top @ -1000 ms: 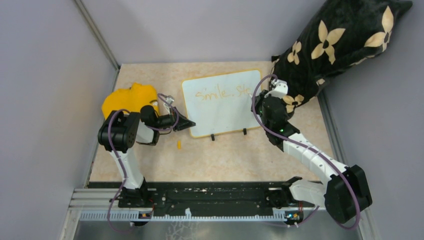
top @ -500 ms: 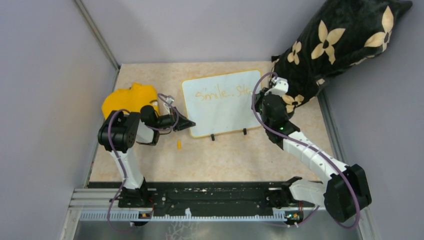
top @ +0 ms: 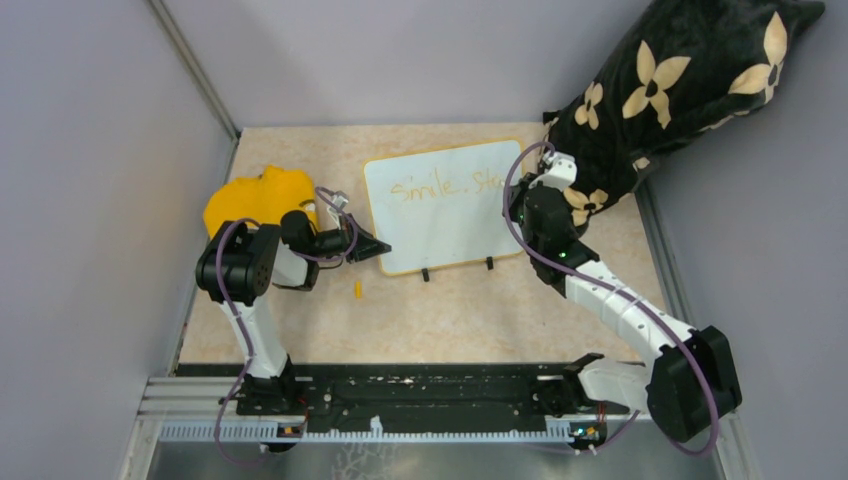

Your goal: Write a sentence on the whiteboard

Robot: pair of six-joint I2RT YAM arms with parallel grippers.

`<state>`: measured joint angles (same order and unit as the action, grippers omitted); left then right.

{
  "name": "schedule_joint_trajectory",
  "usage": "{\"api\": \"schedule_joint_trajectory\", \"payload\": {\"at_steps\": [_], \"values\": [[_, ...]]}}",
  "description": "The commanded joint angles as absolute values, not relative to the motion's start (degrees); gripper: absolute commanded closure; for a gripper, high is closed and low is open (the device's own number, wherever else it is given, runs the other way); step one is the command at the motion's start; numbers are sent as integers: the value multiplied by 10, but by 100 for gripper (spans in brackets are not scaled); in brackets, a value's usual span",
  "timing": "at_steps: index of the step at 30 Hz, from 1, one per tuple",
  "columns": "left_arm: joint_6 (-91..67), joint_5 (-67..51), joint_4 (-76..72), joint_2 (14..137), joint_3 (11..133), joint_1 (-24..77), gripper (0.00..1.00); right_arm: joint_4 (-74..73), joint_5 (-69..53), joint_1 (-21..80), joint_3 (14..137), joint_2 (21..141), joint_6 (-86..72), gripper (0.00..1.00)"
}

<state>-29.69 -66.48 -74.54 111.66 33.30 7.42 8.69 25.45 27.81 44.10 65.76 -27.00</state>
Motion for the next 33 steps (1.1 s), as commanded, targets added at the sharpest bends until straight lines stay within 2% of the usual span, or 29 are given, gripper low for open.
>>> {"api": "schedule_joint_trajectory", "payload": {"at_steps": [1, 22, 33], "values": [[-279, -648, -718, 1136, 337, 74, 100, 118, 256, 273, 474, 663, -262, 100], [-279, -647, -717, 1136, 337, 74, 100, 107, 255, 273, 417, 636, -278, 100], [-279, -647, -718, 1136, 337, 74, 100, 95, 257, 273, 429, 608, -278, 100]]}}
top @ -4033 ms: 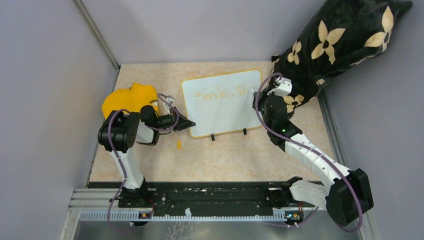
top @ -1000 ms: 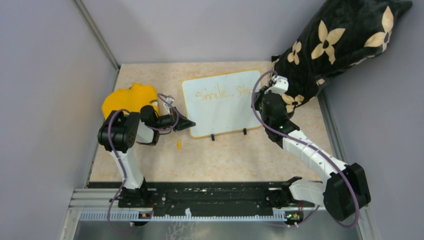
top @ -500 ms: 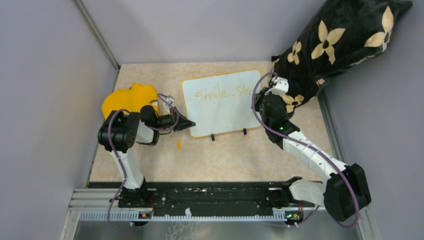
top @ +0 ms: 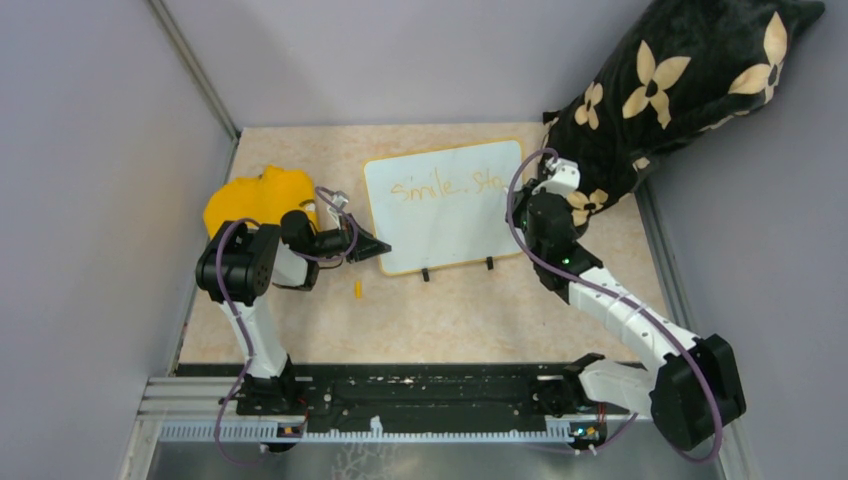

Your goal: Write a sentence on the whiteboard

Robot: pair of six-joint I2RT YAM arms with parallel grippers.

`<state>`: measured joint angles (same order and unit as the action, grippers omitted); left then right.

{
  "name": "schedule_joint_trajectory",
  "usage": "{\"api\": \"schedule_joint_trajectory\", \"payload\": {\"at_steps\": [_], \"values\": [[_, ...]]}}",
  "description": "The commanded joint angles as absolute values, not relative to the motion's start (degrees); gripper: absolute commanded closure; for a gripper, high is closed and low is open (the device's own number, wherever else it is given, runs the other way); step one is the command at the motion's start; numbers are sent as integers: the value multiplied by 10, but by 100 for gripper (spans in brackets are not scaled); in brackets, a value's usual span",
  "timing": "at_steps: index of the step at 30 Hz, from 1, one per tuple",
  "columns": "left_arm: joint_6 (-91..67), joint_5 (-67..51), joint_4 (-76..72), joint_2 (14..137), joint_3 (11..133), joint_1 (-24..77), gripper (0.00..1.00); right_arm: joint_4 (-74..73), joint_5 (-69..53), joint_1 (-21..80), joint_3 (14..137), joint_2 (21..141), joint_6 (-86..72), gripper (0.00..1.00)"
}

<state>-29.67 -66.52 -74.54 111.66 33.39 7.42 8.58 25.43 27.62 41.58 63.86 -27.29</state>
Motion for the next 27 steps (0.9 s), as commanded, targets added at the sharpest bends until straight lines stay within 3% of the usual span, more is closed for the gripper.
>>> {"api": "schedule_joint_trajectory", "payload": {"at_steps": [1, 27], "values": [[-279, -647, -717, 1136, 337, 74, 100, 93, 257, 273, 434, 606, -277, 100], [-279, -648, -717, 1136, 337, 74, 100, 106, 256, 268, 487, 658, -269, 100]]}}
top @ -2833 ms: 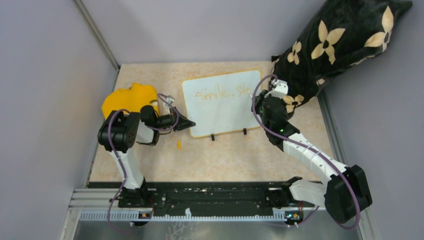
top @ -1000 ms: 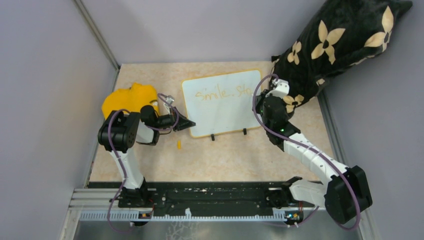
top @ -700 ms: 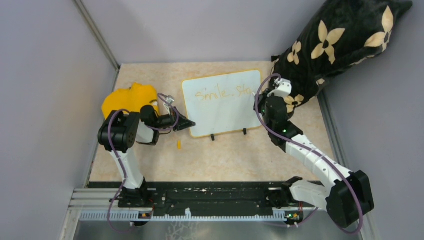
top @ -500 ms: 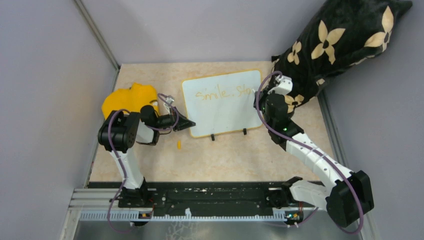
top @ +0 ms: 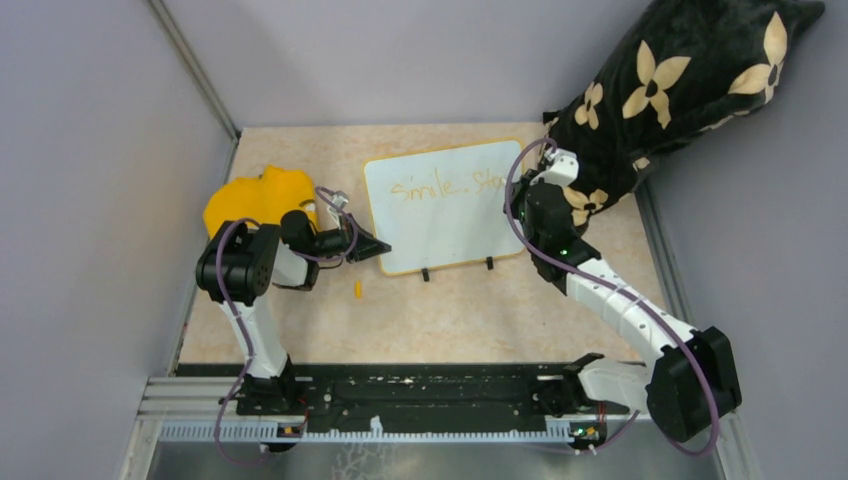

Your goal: Write a sentence on the whiteboard

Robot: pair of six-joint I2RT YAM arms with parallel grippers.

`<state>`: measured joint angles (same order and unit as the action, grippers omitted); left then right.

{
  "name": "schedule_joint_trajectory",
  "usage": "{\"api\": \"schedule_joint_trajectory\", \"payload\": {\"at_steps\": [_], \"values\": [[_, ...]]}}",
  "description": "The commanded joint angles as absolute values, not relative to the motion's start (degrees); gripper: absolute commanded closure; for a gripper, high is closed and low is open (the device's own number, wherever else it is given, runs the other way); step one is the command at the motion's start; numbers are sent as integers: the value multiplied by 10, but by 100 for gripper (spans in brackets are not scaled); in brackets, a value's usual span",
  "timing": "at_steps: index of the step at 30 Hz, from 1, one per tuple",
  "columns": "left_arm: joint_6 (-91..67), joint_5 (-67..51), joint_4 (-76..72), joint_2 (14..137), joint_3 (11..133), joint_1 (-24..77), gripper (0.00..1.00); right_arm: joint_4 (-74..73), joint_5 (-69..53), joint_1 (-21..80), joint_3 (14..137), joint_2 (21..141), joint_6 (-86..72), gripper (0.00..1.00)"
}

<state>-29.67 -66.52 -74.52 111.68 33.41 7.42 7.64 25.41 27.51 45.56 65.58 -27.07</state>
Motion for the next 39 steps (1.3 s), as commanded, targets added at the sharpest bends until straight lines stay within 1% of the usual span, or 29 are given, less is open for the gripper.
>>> {"api": "schedule_joint_trajectory", "payload": {"at_steps": [1, 27, 39], "values": [[-279, -648, -717, 1136, 338, 74, 100, 107, 257, 267, 486, 659, -269, 100], [-279, -647, -716, 1136, 338, 74, 100, 91, 274, 260, 416, 628, -278, 100], [-279, -648, -716, 1136, 338, 74, 100, 89, 276, 248, 471, 617, -272, 100]]}}
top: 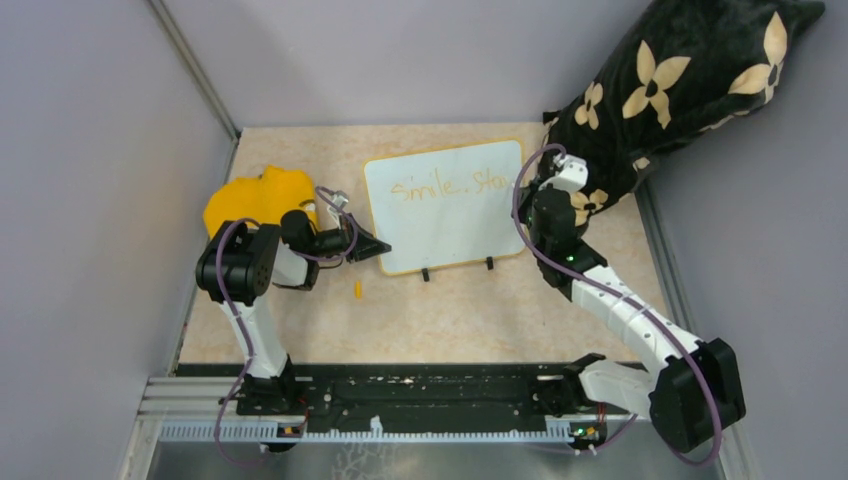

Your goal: Write a sentence on the whiteboard

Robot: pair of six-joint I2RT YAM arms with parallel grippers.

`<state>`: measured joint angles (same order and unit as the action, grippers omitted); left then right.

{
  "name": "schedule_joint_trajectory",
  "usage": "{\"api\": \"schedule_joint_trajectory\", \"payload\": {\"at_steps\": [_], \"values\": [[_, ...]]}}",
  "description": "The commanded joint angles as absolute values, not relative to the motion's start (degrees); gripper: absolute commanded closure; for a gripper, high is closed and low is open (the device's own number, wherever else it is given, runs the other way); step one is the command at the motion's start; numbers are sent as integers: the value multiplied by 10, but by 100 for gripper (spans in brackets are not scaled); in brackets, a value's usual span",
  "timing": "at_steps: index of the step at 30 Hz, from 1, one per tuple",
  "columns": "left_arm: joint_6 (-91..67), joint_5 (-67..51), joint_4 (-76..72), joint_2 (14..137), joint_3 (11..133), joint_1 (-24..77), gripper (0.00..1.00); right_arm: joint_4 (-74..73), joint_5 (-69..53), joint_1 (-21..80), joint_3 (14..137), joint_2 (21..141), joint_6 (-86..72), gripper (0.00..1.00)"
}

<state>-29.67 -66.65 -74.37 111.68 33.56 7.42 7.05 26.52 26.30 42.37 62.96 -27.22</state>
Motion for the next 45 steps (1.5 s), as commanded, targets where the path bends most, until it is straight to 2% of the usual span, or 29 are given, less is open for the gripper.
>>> {"api": "schedule_joint_trajectory", "payload": {"at_steps": [1, 13, 45], "values": [[-279, -647, -716, 1136, 338, 74, 100, 89, 275, 244, 476, 620, -273, 100], [-279, -648, -716, 1136, 338, 74, 100, 101, 247, 230, 504, 654, -279, 100], [-279, -647, -715, 1136, 338, 74, 100, 75, 201, 231, 409, 633, -318, 100]]}}
